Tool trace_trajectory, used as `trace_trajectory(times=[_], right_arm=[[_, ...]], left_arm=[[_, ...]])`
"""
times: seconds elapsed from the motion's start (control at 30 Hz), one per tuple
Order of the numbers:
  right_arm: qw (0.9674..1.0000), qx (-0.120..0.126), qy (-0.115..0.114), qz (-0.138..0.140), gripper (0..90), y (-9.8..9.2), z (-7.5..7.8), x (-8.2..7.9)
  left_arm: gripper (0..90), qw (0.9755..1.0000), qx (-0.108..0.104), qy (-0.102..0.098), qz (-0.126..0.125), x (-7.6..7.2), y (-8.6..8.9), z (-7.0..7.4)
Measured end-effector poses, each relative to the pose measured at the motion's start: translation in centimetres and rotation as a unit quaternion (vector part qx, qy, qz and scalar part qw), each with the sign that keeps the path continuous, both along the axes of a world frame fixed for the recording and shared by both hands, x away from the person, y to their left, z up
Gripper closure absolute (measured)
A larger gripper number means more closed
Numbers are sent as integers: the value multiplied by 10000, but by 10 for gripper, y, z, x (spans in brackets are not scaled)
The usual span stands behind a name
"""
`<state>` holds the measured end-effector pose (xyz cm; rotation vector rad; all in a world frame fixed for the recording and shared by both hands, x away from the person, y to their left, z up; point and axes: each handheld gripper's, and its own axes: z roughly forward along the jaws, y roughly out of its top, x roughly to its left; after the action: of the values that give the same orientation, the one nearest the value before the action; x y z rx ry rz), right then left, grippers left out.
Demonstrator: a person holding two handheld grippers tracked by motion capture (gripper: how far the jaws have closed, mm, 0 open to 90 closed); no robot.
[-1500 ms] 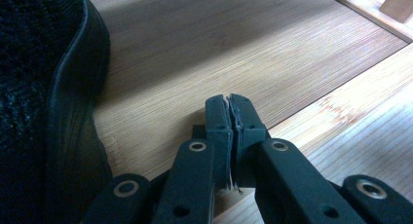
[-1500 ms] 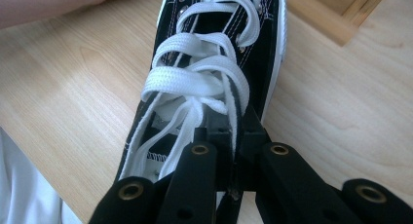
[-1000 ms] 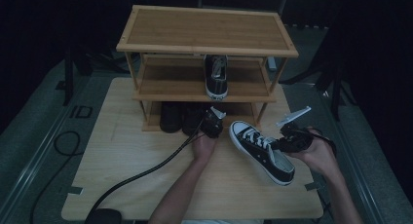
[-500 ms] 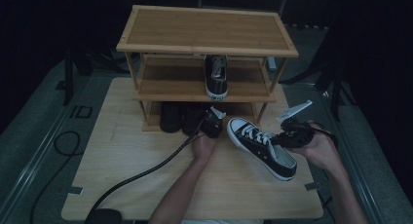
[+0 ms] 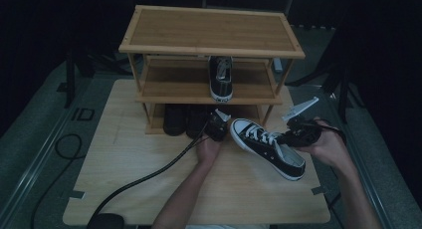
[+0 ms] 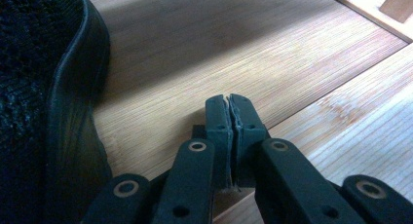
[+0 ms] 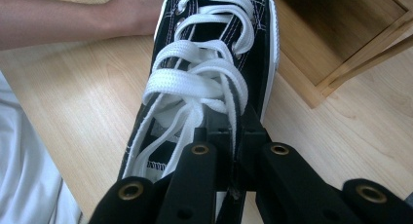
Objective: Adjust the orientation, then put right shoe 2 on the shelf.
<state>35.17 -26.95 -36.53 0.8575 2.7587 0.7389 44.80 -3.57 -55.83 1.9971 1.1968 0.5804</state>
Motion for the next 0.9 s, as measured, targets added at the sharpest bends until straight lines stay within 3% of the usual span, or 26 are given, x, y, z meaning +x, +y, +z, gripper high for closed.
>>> trace_trajectory(times=[0.9], right_arm=[[9995, 240, -198, 52, 883, -4, 37, 5]], left_arm=[[878, 10000, -17, 17, -5, 0, 0, 0]])
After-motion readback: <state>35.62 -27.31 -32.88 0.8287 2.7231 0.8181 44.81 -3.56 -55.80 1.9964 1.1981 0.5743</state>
